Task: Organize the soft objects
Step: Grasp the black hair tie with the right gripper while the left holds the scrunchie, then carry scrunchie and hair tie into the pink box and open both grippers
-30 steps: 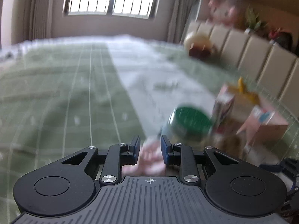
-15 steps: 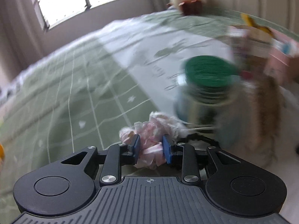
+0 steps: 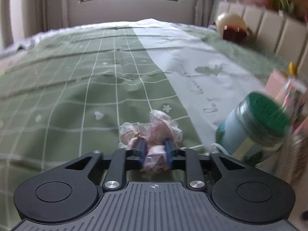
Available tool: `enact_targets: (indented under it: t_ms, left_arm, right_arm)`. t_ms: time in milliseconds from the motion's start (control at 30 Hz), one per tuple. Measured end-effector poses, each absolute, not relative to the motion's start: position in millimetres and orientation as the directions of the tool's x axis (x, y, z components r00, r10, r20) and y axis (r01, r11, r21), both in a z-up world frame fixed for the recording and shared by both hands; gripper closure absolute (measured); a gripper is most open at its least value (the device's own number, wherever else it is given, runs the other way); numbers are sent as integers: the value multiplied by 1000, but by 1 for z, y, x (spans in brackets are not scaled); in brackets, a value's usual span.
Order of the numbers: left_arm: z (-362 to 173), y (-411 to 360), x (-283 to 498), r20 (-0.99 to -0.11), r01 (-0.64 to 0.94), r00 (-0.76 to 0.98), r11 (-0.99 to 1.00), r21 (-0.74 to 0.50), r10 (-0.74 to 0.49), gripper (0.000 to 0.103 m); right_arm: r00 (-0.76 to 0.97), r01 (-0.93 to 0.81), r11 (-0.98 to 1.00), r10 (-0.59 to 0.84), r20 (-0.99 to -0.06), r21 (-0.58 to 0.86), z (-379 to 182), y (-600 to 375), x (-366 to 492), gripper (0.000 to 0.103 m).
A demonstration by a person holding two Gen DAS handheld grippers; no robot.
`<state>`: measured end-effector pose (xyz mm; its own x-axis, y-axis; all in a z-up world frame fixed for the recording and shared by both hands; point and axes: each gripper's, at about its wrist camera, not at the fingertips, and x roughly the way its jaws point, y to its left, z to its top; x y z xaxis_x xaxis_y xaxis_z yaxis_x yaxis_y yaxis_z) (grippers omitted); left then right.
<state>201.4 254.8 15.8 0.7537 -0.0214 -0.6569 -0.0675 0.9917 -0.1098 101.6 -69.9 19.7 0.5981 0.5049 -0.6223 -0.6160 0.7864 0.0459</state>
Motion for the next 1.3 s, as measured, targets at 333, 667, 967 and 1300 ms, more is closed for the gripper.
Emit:
enact_targets:
  t_ms: [333,667,967,1300]
  left_arm:
    - [35,258,101,-556,-24,825,979,-204,-96,87]
    - [44,273,37,-492,-35,864,964,-265,-104,87]
    - [55,297,43,-456,-73,888,959,-273,-62,87]
    - [174,248,123,-300,75,947,988,-132,-112,87]
  right_arm:
    - [656,-676,729,534,-533,-102,57,-22,81,37]
    - [613,-761,587,512,-602,-276,51,111,101,75]
    - [596,-778,564,523,-610,-277,68,139,111,96]
    - [661,-727,679,652,-370,-102,243,1,162,96]
